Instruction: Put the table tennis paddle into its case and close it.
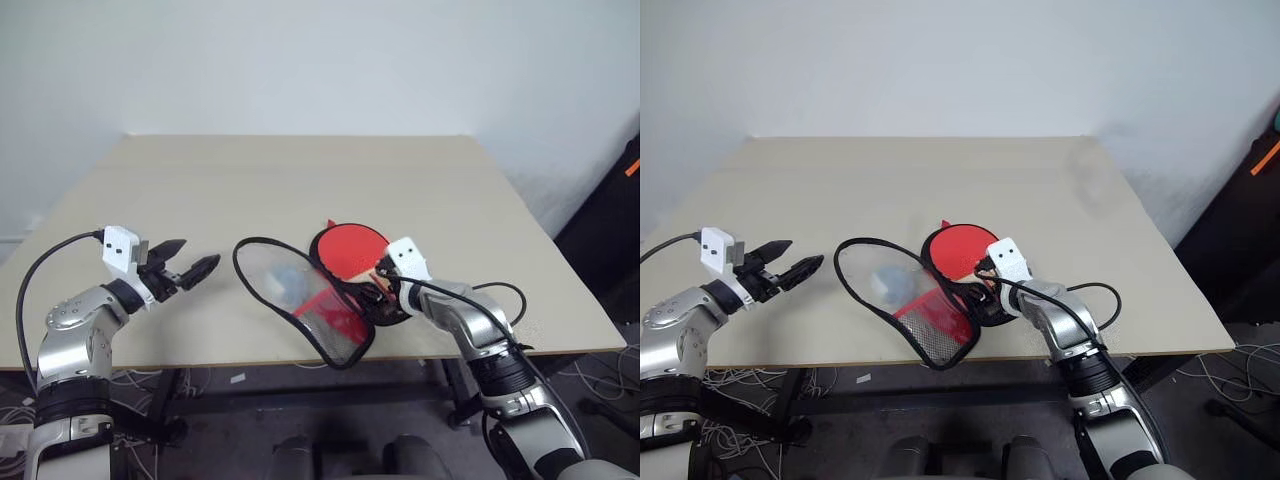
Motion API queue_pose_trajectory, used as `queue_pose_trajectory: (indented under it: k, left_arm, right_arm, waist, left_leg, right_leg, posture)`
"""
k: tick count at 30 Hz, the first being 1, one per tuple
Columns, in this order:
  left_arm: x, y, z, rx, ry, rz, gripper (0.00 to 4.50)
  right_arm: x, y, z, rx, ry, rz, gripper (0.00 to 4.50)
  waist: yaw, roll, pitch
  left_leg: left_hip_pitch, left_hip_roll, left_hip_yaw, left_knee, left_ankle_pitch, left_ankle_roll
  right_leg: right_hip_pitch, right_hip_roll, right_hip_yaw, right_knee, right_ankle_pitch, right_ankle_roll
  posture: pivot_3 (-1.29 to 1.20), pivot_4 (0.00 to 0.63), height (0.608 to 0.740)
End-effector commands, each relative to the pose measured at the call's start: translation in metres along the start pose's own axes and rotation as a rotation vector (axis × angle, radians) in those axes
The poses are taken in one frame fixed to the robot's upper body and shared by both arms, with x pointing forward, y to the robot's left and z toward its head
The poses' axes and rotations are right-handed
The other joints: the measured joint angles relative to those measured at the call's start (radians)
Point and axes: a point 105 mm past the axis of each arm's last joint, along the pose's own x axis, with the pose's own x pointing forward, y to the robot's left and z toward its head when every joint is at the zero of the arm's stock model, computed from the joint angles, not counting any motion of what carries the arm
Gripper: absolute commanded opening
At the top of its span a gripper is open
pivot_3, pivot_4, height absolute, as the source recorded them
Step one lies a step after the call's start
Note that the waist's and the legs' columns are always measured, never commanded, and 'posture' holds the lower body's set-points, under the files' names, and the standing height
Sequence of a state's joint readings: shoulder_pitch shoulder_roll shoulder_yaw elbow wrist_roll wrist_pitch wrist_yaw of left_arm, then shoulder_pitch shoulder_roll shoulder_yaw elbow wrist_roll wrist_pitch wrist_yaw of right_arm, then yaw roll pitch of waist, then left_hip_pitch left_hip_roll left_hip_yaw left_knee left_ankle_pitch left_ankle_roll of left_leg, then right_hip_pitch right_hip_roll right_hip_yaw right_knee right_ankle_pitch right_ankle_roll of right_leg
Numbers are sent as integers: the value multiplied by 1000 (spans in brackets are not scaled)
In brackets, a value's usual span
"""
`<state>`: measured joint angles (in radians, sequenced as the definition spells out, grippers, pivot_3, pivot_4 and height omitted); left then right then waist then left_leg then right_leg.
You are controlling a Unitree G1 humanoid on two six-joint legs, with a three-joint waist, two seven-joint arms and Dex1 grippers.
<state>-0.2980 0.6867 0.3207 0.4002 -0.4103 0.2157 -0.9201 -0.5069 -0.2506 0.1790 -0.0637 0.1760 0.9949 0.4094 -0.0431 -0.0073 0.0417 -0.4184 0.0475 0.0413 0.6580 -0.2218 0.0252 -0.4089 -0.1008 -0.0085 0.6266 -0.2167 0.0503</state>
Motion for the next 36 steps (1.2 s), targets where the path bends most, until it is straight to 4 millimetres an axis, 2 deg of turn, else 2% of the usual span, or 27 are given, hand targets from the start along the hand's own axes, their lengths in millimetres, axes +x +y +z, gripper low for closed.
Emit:
queue_pose_trajectory:
  k: [1,3,6,9,12,18,22,25,29,36]
  left_arm:
    - [1,-4,19,46,-32,-38,4500]
    - [3,-6,19,52,-22,-47,4500]
    - [5,-12,17,55,-5,-87,4500]
    - [6,-20,15,60,17,-141,3901]
    - [8,-33,13,31,32,-214,2897]
    - [18,-53,16,21,22,-250,738]
    - [24,-73,27,3,-5,-318,738]
    - [37,-96,38,-2,-28,-387,738]
    - [69,-130,48,83,-26,-463,738]
    - [129,-164,60,72,-10,-435,738]
  right_arm:
    - [-43,-4,53,-33,-199,109,4460]
    - [-68,-12,67,-75,-255,152,4460]
    - [-83,-28,69,-120,-253,124,4460]
    - [-91,-50,65,-131,-219,64,4500]
    - [-96,-63,60,-141,-193,26,4500]
    - [-96,-58,63,-150,-205,38,4500]
    - [-95,-59,64,-148,-209,35,4500]
    - [-98,-71,67,-131,-218,-13,4500]
    - [-104,-85,78,-123,-247,-71,4500]
    - [-112,-116,95,-83,-299,-211,4500]
  waist:
    - [0,0,0]
    - [0,0,0]
    - [-1,0,0]
    - [-1,0,0]
    - [-1,0,0]
    - [-1,0,0]
    - [1,-1,0]
    - [1,-1,0]
    - [4,-1,0]
    - [0,-1,0]
  left_leg:
    - [-1,0,0,0,0,0]
    - [-1,0,0,0,0,0]
    - [0,0,-1,0,0,0]
    - [1,0,0,-1,-2,-4]
    - [1,0,0,-1,-2,-3]
    - [1,0,0,-1,0,0]
    - [-1,0,0,0,0,0]
    - [-1,0,0,1,0,1]
    - [-2,-1,-1,2,0,1]
    - [-3,-2,-2,2,1,2]
  right_leg:
    - [0,0,0,0,0,0]
    - [0,0,-1,0,0,0]
    - [0,0,-1,-1,0,0]
    - [1,0,-1,-2,-3,2]
    - [1,0,-1,-1,-3,1]
    - [1,0,-1,-1,-3,1]
    - [1,0,-1,-2,-2,3]
    - [1,0,-1,-2,-2,2]
    - [2,0,-1,-2,-2,3]
    - [1,0,-1,-2,-1,2]
  posture:
    - [0,0,740]
    - [0,0,740]
    - [0,0,740]
    - [0,0,740]
    - [0,0,740]
    - [0,0,740]
    - [0,0,740]
    - [0,0,740]
    - [0,0,740]
    - [0,0,740]
